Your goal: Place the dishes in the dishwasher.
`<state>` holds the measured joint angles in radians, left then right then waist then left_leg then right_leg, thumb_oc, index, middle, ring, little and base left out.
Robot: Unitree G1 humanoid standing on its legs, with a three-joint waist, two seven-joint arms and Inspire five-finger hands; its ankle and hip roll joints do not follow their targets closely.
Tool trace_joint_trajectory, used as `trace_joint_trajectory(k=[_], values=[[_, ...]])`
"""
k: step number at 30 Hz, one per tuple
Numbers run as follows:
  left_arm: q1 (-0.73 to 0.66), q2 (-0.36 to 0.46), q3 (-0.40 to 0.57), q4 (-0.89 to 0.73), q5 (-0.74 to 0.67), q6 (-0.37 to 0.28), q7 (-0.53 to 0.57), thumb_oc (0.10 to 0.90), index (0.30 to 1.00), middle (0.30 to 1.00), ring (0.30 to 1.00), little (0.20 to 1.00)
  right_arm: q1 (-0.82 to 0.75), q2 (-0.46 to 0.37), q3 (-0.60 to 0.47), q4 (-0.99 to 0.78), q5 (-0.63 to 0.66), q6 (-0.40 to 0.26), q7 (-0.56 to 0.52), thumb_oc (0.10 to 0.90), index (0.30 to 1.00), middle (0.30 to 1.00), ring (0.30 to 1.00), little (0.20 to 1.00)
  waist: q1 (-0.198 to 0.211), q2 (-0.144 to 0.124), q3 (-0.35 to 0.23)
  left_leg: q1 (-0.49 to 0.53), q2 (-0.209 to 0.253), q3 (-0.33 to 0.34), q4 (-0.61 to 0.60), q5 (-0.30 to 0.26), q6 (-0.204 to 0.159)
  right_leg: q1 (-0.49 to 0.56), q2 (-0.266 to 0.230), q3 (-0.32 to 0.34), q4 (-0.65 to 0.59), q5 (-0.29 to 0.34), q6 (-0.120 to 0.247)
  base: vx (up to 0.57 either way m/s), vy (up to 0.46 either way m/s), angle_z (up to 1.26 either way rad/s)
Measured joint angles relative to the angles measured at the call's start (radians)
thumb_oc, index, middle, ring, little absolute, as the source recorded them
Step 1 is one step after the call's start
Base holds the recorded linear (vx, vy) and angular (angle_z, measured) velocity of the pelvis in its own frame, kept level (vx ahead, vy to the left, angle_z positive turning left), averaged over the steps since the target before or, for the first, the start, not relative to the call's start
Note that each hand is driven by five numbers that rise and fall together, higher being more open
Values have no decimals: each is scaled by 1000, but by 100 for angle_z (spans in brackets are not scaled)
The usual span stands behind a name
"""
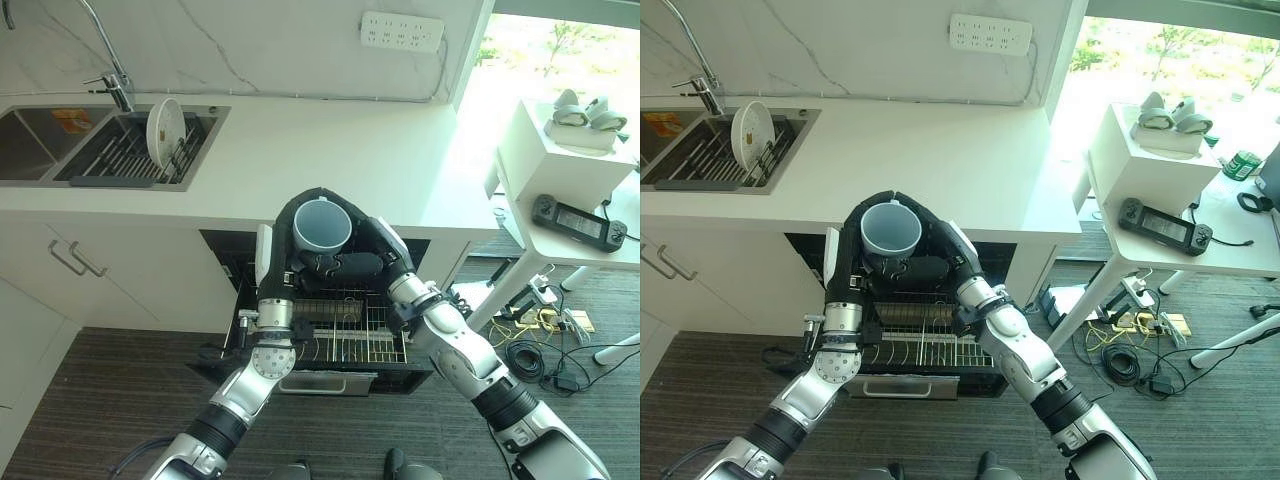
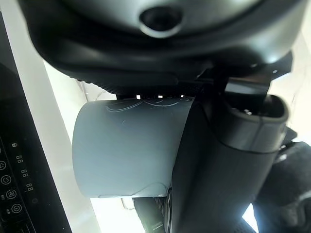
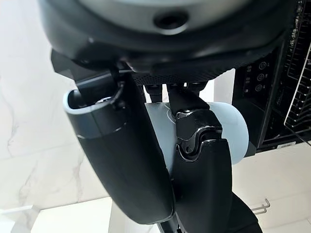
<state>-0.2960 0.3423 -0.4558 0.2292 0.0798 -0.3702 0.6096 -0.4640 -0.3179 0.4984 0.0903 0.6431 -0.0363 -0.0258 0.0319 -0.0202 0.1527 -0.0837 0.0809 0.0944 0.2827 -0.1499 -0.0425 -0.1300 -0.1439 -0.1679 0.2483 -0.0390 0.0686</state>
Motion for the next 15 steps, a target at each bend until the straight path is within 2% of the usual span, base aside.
trace_joint_trajectory(k=[15], values=[[-3,2,-5,0,-34,0,-13,400,300,300,300,300,0,1,9,3,-35,-11,-17,800,900,900,900,900,0,0,0,-1,-1,-2,0,0,0,0,0,-3,-1,0,0,0,0,0]])
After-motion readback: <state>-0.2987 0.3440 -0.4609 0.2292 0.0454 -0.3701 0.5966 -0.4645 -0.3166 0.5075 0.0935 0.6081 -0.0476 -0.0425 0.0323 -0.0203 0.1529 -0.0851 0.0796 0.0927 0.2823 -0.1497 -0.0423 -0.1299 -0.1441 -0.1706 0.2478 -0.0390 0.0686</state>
